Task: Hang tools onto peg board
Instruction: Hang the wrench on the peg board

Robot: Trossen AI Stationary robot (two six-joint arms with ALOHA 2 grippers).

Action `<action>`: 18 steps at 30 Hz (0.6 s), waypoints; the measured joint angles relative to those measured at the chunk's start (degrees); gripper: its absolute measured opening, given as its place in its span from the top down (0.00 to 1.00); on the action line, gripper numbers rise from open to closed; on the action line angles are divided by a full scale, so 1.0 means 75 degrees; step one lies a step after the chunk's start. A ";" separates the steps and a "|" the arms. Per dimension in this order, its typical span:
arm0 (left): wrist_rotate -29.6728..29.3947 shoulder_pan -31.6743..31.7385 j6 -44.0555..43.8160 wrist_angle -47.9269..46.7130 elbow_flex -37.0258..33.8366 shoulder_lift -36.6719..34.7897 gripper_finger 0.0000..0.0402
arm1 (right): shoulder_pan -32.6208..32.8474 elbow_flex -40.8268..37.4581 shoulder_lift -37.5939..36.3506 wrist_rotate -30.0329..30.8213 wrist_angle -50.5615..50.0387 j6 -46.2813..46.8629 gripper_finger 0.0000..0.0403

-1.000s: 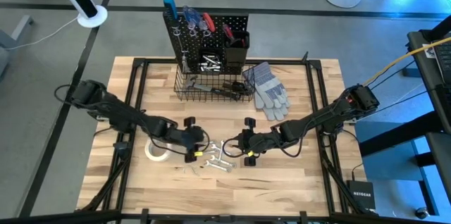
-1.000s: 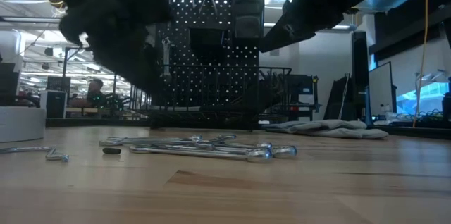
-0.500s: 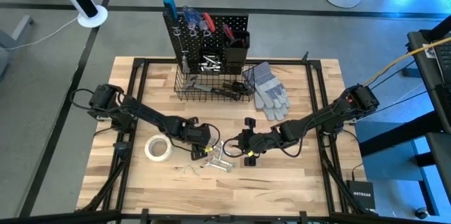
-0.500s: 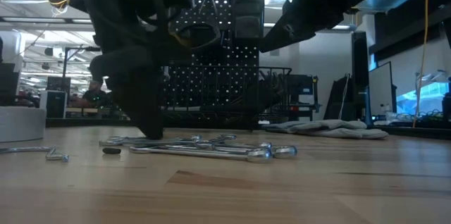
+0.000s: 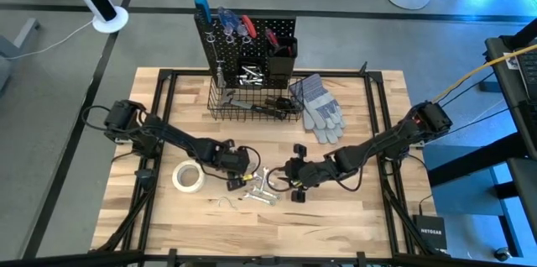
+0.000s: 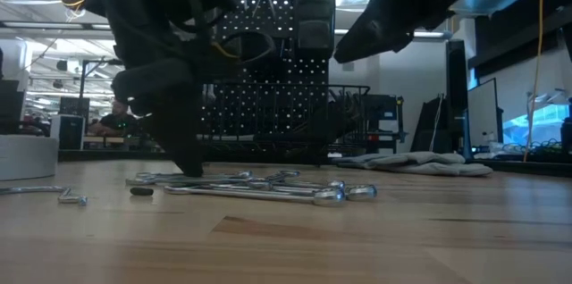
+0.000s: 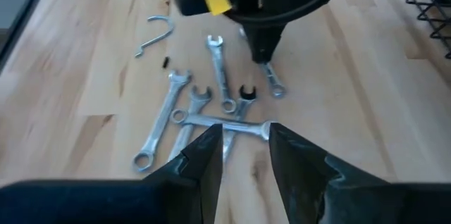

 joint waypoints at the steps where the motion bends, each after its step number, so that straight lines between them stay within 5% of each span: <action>1: -0.0037 -0.0020 -0.0003 0.0035 -0.0035 0.0000 0.94 | 0.0055 -0.0001 0.0000 0.0010 0.0003 0.0017 0.70; 12: -0.0891 -0.0506 0.0320 0.0165 -0.0082 0.0020 0.98 | 0.0321 0.0000 0.0874 0.0271 0.0784 -0.0070 0.70; 18: -0.0989 -0.0632 0.0658 0.0339 -0.0100 -0.0099 1.00 | -0.0009 0.0000 0.1330 0.0411 0.1463 -0.1111 0.70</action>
